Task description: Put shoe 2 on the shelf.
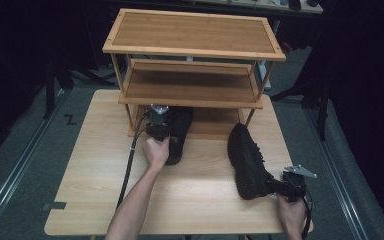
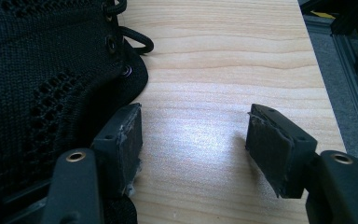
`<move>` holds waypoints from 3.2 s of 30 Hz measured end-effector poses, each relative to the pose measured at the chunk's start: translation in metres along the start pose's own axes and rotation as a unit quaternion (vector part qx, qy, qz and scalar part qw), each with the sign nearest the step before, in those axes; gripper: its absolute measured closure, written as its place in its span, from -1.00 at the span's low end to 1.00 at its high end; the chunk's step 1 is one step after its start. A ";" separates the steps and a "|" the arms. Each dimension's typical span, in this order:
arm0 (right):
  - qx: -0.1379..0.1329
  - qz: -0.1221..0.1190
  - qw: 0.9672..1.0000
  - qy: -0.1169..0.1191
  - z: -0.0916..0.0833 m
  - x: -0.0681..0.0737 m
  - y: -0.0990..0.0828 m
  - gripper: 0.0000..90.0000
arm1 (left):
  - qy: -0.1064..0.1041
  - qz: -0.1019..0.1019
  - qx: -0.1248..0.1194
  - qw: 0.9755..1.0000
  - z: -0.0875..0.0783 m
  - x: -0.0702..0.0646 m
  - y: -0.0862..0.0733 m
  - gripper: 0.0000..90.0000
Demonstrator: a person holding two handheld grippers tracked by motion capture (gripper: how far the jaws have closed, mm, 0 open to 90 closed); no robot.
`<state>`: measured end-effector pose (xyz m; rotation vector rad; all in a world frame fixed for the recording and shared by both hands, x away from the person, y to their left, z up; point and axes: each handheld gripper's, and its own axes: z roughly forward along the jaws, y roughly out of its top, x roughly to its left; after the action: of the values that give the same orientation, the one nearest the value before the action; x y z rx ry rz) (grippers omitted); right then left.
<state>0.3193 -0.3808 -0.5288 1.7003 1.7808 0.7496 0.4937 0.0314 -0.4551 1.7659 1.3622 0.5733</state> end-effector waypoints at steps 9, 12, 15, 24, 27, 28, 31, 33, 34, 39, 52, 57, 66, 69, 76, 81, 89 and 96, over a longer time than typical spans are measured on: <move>0.000 0.000 1.000 0.002 0.000 0.001 0.000 -0.20 | 0.008 -0.009 0.002 1.000 0.016 -0.008 0.004 0.94; 0.000 0.000 1.000 0.002 0.000 0.001 0.000 -0.20 | 0.014 -0.011 0.003 1.000 0.019 -0.007 0.004 0.94; 0.000 0.000 1.000 0.002 0.000 0.001 0.000 -0.20 | 0.019 -0.017 0.005 1.000 0.022 -0.005 0.004 0.94; 0.000 -0.001 1.000 0.003 0.000 0.001 0.000 -0.20 | 0.034 0.002 0.009 0.999 0.024 0.001 0.002 0.81; 0.000 -0.002 1.000 0.003 0.000 0.001 0.000 -0.20 | 0.036 0.003 0.007 0.999 0.023 0.003 0.002 0.63; 0.000 -0.002 1.000 0.003 0.000 0.001 0.000 -0.20 | 0.036 0.006 0.009 0.999 0.023 0.004 0.002 0.60; 0.000 -0.001 1.000 0.003 0.000 0.001 0.000 -0.20 | 0.042 0.012 0.015 0.999 0.023 0.005 0.001 0.49; 0.000 -0.002 1.000 0.004 0.000 0.001 0.000 -0.20 | 0.046 0.016 0.021 0.999 0.022 0.006 0.001 0.35; 0.000 -0.002 1.000 0.004 0.000 0.001 0.000 -0.20 | 0.046 0.016 0.021 0.999 0.022 0.006 0.001 0.28; 0.000 -0.002 1.000 0.004 0.000 0.001 0.000 -0.20 | 0.041 0.011 0.027 0.999 0.018 0.014 0.000 0.05; -0.001 -0.003 1.000 0.005 0.000 0.001 0.000 -0.20 | 0.023 0.028 0.022 0.999 0.005 0.016 0.002 -0.14; 0.000 -0.003 1.000 0.004 0.000 0.001 0.000 -0.20 | 0.010 0.027 0.017 0.999 0.001 0.016 0.007 -0.23; 0.000 -0.002 1.000 0.005 0.000 0.001 0.000 -0.20 | -0.010 0.050 0.011 0.999 -0.016 0.009 0.007 -0.29; 0.000 -0.003 1.000 0.006 0.000 0.001 0.000 -0.20 | -0.019 0.055 0.008 0.998 -0.025 0.009 0.003 -0.29; 0.000 -0.003 1.000 0.006 0.000 0.001 0.000 -0.20 | -0.016 0.067 -0.003 0.998 -0.044 0.017 -0.008 -0.28; 0.000 -0.002 1.000 0.006 0.000 0.001 0.000 -0.20 | -0.023 0.067 -0.003 0.997 -0.060 0.021 -0.021 -0.28; 0.000 -0.002 1.000 0.006 0.000 0.001 0.000 -0.20 | -0.034 0.078 0.011 0.996 -0.075 0.020 -0.047 -0.33; 0.000 -0.003 1.000 0.006 0.000 0.001 0.000 -0.19 | -0.066 0.099 0.023 0.993 -0.080 -0.001 -0.072 -0.35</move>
<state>0.3195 -0.3799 -0.5288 1.6939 1.7919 0.7587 0.3918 0.0627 -0.4691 1.9547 1.1269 0.5241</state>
